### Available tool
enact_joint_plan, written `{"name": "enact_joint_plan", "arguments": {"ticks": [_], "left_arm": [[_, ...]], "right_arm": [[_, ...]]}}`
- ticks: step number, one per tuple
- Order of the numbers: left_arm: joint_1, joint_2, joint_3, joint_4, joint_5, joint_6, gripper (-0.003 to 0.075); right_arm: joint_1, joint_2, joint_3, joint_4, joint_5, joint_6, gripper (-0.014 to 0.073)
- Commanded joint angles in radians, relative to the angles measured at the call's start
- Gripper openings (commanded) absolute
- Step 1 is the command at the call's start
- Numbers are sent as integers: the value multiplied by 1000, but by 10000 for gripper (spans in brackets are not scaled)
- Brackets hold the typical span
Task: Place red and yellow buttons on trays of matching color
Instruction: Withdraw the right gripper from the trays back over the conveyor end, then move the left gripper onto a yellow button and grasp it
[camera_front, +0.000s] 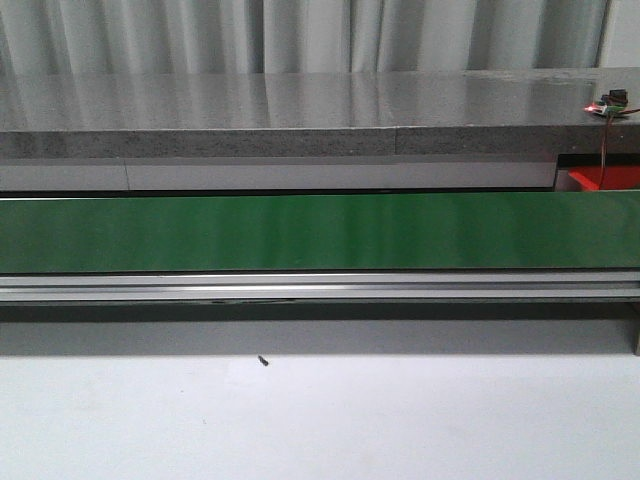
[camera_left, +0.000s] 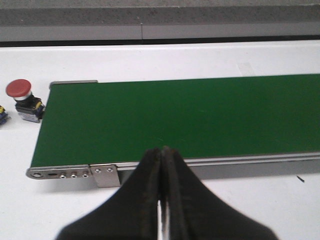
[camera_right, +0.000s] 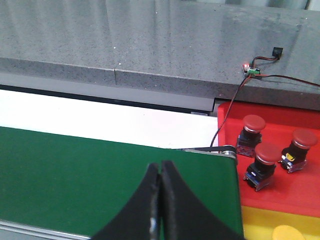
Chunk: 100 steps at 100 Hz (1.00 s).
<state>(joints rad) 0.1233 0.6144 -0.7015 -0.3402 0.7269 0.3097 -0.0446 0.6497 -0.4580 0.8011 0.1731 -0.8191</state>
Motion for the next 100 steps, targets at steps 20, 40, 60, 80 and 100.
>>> {"name": "enact_joint_plan", "arguments": {"ticks": [20,40,60,80,100], "left_arm": [[119,259,-203,-23,-22,-41,-20],[203,450,-316,-68,-38,-41,-13],[272,598,-412,-76,-47,-41,277],[325,759,-507,-101,-40,-43,617],[398,919,-619,-101,-33,-116,618]], "right_arm": [[0,-6,-25,18,-55,-11,-118],[0,-6,-25,18,-55,-11,-118],[0,-6,-25,18,-60,-11,-118],[0,-6,-25,18,-64,-11,-118],[0,-6,-25,18,-63,-11,-118]]}}
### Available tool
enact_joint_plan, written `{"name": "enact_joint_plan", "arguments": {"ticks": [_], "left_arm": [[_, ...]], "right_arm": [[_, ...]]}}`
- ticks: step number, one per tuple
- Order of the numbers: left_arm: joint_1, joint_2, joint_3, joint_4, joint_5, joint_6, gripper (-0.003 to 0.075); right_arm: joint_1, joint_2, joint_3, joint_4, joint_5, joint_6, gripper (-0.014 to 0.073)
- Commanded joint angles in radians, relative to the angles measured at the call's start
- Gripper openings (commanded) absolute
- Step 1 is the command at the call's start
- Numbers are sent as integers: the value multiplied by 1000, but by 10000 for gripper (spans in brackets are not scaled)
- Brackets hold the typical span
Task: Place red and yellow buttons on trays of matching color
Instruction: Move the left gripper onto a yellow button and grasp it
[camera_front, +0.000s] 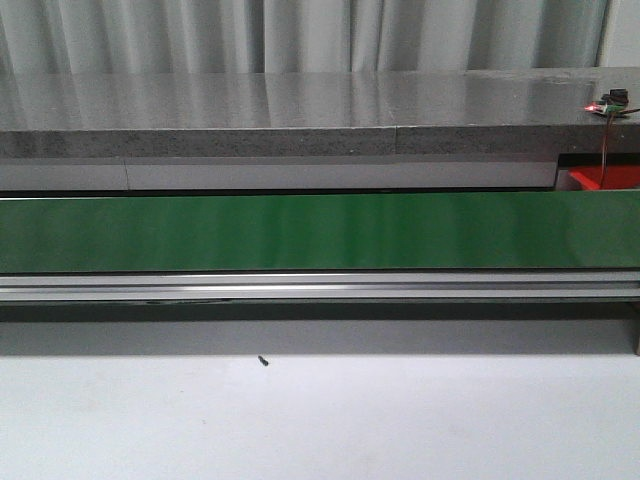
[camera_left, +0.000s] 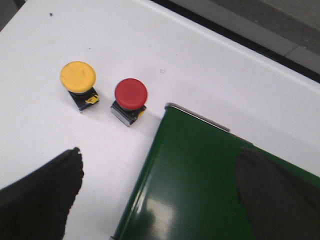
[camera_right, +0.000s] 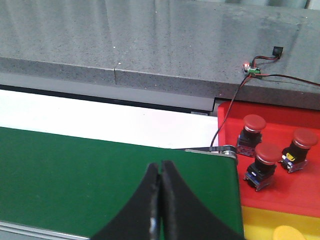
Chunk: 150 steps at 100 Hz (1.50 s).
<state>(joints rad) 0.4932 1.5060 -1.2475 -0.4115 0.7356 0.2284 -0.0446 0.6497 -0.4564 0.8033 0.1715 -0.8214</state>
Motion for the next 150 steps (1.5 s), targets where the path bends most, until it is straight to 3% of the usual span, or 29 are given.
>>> {"name": "enact_joint_plan", "arguments": {"ticks": [1,72,92,106,130,150], "left_arm": [[30,33,-77,-30,-38,-35,618],[57,574,-510,-6,10,-206,616],[57,638,-547,-6,16,-228,568],[57,643,-547,-3,15,-228,471],[57,643,-547,-3,30,-222,199],[60,608,-548,-3,46,-208,159]], "right_arm": [[0,-6,-26,15,-61,-8,-118],[0,-6,-26,15,-57,-8,-118],[0,-6,-26,15,-57,-8,-118],[0,-6,-26,15,-57,-8,-118],[0,-6,-26,15,-57,-8,-118],[0,-6,-26,15,-57,-8,-118]]}}
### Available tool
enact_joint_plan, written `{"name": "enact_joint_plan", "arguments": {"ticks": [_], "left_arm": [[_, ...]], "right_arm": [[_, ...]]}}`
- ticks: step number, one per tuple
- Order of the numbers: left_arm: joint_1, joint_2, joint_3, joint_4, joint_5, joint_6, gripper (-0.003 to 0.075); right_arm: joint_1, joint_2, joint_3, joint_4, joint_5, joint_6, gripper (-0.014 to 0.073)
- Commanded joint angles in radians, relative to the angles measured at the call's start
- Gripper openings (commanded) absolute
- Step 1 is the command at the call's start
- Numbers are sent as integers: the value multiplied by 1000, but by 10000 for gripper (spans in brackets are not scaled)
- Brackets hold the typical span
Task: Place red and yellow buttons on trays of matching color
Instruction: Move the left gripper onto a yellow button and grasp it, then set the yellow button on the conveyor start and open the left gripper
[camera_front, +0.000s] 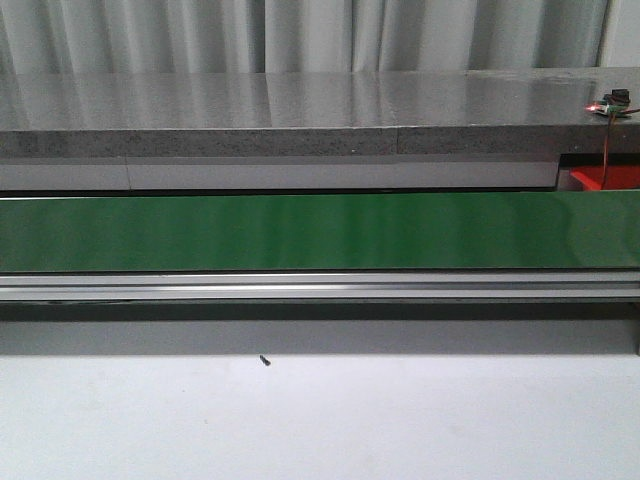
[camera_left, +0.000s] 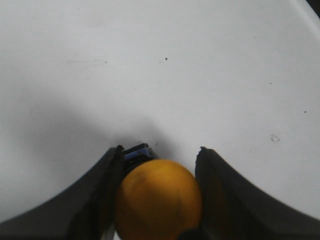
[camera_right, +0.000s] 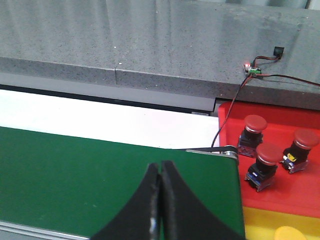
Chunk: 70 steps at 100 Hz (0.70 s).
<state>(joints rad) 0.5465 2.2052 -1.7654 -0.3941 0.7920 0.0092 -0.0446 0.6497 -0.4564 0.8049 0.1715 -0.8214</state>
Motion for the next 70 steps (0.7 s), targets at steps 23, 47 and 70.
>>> {"name": "enact_joint_plan", "arguments": {"ticks": [23,47,70], "left_arm": [[24,-224,-30,-19,47,105,159],[-17,-375,30,-20,75,168,159],[-68,-521,180,-20,59,217,159]], "right_arm": [[0,-6,-26,14,-57,-8,-118],[0,-6,-26,14,-57,-8,-118],[0,-6,-26,14,-57,-8,-118]]}}
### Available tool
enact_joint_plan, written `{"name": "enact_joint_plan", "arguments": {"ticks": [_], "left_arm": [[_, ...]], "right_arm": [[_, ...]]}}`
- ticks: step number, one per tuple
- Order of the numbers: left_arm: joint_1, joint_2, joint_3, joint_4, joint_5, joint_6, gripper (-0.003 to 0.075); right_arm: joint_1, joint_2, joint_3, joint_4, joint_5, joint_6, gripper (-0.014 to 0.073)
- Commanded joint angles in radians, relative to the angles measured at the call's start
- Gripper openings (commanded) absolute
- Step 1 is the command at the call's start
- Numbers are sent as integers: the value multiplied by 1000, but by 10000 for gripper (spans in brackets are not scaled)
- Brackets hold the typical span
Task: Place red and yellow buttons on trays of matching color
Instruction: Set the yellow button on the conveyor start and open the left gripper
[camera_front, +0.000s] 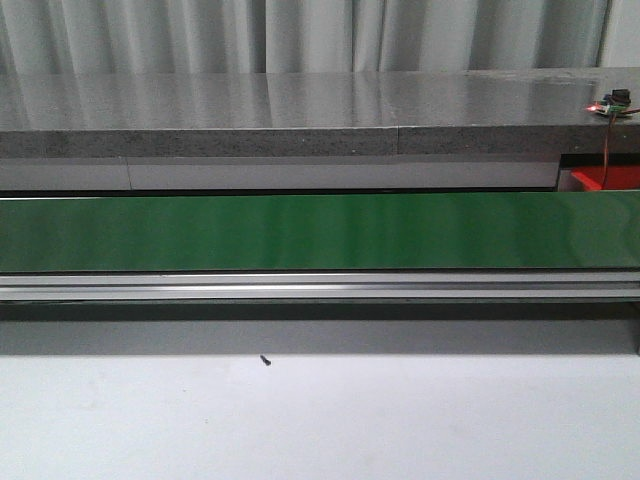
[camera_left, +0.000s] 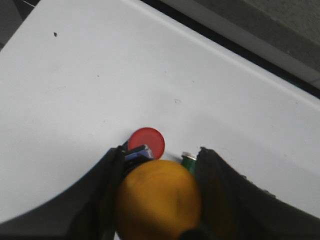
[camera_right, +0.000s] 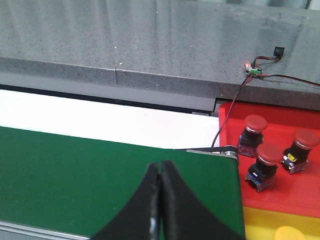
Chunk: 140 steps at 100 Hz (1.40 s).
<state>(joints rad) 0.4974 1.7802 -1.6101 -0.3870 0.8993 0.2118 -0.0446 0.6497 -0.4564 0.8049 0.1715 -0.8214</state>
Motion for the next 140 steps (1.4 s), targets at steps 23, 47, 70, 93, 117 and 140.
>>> {"name": "enact_joint_plan", "arguments": {"ticks": [23,47,70,93,117,140], "left_arm": [[-79,-148,170,-38,-92,14,159],[-147,-148,277,-41,-155,15,159],[-151,-148,330,-53,-181,17,162],[-151,-148,330,-57,-179,36,491],[-151,-153,330,-86,-181,42,587],[-151,-209,324,-89,-205,42,586]], "right_arm": [[0,-6,-26,14,-53,-8,-118],[0,-6,-26,14,-53,-8,-118],[0,-6,-26,14,-53,-8,-118],[0,-6,-26,14,-53,-8,-118],[0,-6,-26,14,-53,-8,-118],[0,-6,-26,14,-53,-8,-118]]}}
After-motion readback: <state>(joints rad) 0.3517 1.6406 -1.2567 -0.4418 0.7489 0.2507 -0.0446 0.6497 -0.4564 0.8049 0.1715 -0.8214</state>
